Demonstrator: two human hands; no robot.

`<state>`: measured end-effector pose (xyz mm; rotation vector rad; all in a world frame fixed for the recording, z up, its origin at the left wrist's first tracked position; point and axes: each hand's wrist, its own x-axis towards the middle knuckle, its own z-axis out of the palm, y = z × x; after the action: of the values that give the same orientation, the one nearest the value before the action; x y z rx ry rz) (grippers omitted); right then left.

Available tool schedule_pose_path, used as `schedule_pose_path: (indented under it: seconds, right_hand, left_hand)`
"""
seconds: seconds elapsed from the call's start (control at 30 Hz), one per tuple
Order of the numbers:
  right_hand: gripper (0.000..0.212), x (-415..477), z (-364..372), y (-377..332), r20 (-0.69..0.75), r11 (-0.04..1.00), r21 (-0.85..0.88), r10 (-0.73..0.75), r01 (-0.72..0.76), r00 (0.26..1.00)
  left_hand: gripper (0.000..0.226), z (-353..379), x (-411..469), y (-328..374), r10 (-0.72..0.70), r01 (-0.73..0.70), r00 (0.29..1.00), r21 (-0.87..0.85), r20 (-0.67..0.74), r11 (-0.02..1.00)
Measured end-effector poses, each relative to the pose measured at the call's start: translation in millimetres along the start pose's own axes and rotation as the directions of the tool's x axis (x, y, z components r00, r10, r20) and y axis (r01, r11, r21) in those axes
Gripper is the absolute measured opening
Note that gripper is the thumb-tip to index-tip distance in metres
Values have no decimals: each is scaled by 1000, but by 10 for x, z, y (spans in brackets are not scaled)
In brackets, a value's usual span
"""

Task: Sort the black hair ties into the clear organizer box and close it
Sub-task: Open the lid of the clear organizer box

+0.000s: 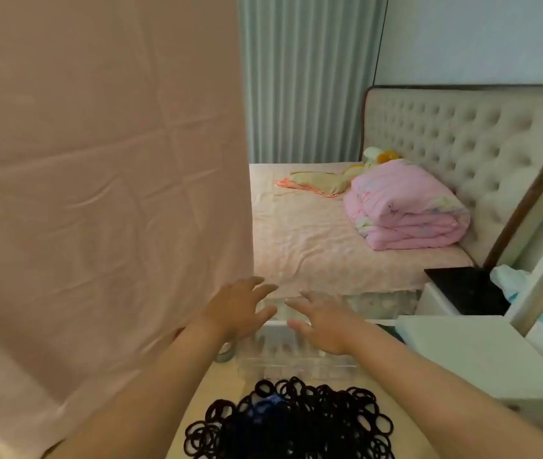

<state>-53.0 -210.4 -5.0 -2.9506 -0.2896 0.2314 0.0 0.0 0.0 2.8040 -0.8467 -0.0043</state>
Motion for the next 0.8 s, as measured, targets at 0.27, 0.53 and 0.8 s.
schedule_pose_path:
  seconds: [0.27, 0.53, 0.8]
  right_hand:
    - [56, -170, 681, 147, -102, 983, -181, -29, 10, 994]
    - [62, -373, 948, 46, -204, 925, -378, -50, -32, 978]
    - [57, -247, 1047, -122, -272, 884, -467, -153, 8, 950]
  left_hand:
    - [57, 695, -265, 3, -2, 2, 1000, -67, 6, 998]
    - [69, 1057, -621, -77, -91, 77, 986, -107, -138, 991]
    - [67, 1124, -662, -209, -147, 69, 963, -320, -224, 945]
